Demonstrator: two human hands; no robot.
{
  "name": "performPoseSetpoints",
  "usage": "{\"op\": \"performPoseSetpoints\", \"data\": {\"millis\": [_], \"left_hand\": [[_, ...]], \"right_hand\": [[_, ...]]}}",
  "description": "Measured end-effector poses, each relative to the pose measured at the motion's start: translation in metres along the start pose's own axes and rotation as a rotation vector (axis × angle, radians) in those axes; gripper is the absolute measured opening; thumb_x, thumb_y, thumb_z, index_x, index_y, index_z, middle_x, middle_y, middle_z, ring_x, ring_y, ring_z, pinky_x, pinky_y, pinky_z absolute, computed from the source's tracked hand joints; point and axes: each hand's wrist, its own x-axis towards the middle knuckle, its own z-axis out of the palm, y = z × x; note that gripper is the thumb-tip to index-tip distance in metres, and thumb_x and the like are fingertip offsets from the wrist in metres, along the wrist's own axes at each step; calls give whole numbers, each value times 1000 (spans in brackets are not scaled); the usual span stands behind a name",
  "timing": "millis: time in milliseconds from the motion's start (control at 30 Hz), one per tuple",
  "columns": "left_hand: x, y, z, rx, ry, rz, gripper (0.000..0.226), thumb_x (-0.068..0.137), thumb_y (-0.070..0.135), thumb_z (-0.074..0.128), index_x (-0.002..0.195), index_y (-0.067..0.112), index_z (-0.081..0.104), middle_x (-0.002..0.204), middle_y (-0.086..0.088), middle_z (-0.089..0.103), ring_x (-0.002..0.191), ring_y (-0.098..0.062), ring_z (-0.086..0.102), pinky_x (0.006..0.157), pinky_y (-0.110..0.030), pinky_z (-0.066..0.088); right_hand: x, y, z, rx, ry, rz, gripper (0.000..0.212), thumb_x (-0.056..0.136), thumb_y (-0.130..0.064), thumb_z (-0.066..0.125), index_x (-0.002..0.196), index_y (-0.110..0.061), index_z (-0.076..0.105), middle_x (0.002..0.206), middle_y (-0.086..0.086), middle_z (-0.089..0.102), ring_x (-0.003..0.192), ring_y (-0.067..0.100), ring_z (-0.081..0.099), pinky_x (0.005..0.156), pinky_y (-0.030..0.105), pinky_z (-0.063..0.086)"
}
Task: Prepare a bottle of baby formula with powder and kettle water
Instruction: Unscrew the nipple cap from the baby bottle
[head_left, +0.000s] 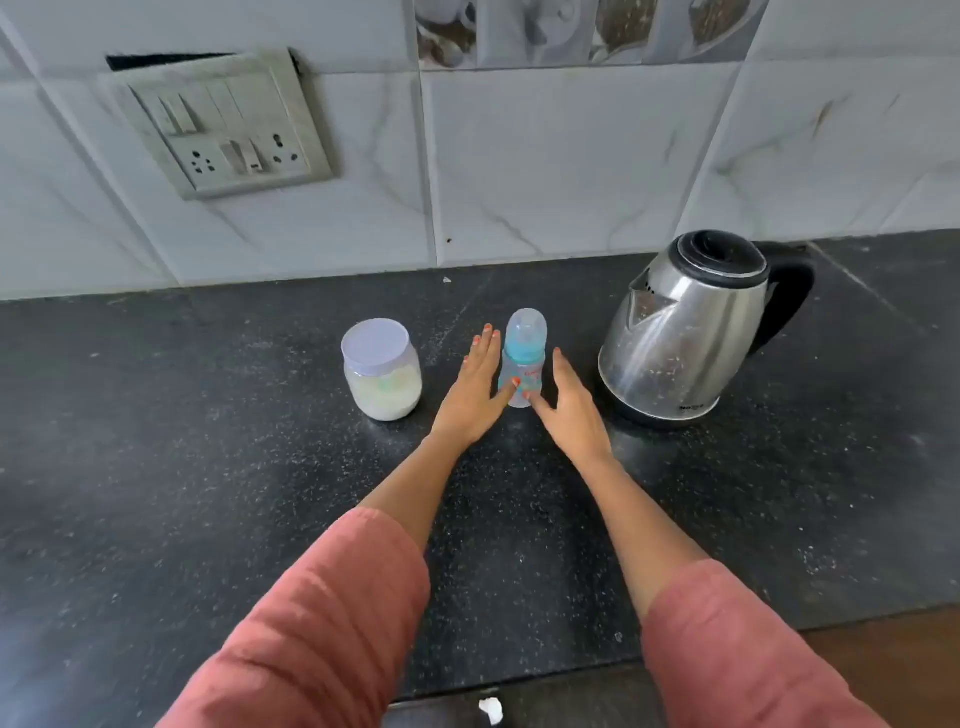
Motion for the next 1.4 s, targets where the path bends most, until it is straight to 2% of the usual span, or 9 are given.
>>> {"op": "performPoseSetpoints", "data": {"millis": [167, 267, 367, 567, 967, 1167, 1267, 1333, 1400], "left_hand": [[8, 1, 5, -311, -49, -170, 78, 89, 25, 60, 148, 21, 9, 157, 1, 11, 142, -17, 17, 114, -35, 17], [13, -2, 8, -448, -67, -205, 76, 86, 20, 64, 146, 20, 19, 150, -3, 32, 136, -19, 33, 111, -38, 28], [14, -4, 9, -537, -32, -233, 67, 84, 13, 66, 141, 15, 33, 142, -4, 45, 129, -17, 44, 106, -31, 35], [14, -4, 6, -511, 19, -262, 63, 81, 16, 69, 136, 12, 40, 139, -7, 48, 127, -20, 47, 107, -38, 38], [-40, 19, -3, -463, 71, -223, 63, 77, 19, 73, 132, 12, 44, 134, -7, 54, 122, -18, 51, 101, -31, 40], [-87, 32, -7, -442, 68, -211, 60, 75, 19, 75, 128, 12, 48, 127, -5, 58, 115, -13, 55, 94, -21, 43], [-111, 34, -5, -452, 59, -219, 60, 74, 17, 76, 127, 11, 49, 124, -4, 60, 111, -10, 56, 92, -20, 46], [-126, 33, -2, -469, 52, -228, 60, 72, 16, 77, 126, 12, 51, 122, -3, 61, 111, -9, 57, 92, -21, 48], [-139, 32, 3, -482, 51, -232, 59, 71, 15, 78, 124, 13, 52, 121, -3, 62, 112, -11, 57, 94, -25, 49]], "right_hand": [[13, -1, 10, 218, -25, 165, 79, 83, -20, 66, 146, -14, 19, 150, 10, 32, 139, 26, 30, 113, 42, 27], [17, 1, 13, 274, -7, 176, 73, 82, -16, 67, 144, -14, 28, 146, 9, 39, 136, 25, 36, 112, 43, 31], [18, 2, 17, 313, -4, 162, 64, 81, -14, 68, 138, -13, 38, 140, 8, 47, 131, 24, 42, 109, 45, 36], [17, -2, 19, 359, 30, 160, 61, 81, -12, 68, 136, -11, 41, 138, 9, 49, 130, 24, 45, 108, 43, 37], [-38, -12, 1, 375, 30, 83, 60, 78, -10, 70, 133, -9, 46, 135, 10, 53, 126, 22, 49, 105, 38, 39], [-84, -19, -9, 398, -16, 93, 63, 75, -8, 73, 132, -9, 47, 132, 8, 56, 122, 18, 52, 96, 22, 40], [-107, -18, -6, 406, -34, 105, 63, 73, -8, 74, 130, -10, 48, 130, 6, 57, 114, 8, 52, 90, 13, 39], [-121, -16, -3, 422, -43, 96, 61, 72, -6, 75, 127, -10, 50, 123, 2, 59, 107, 4, 51, 82, 2, 40], [-133, -13, 2, 444, -57, 90, 60, 69, -4, 76, 124, -9, 53, 113, -5, 58, 104, 5, 53, 75, -4, 40]]}}
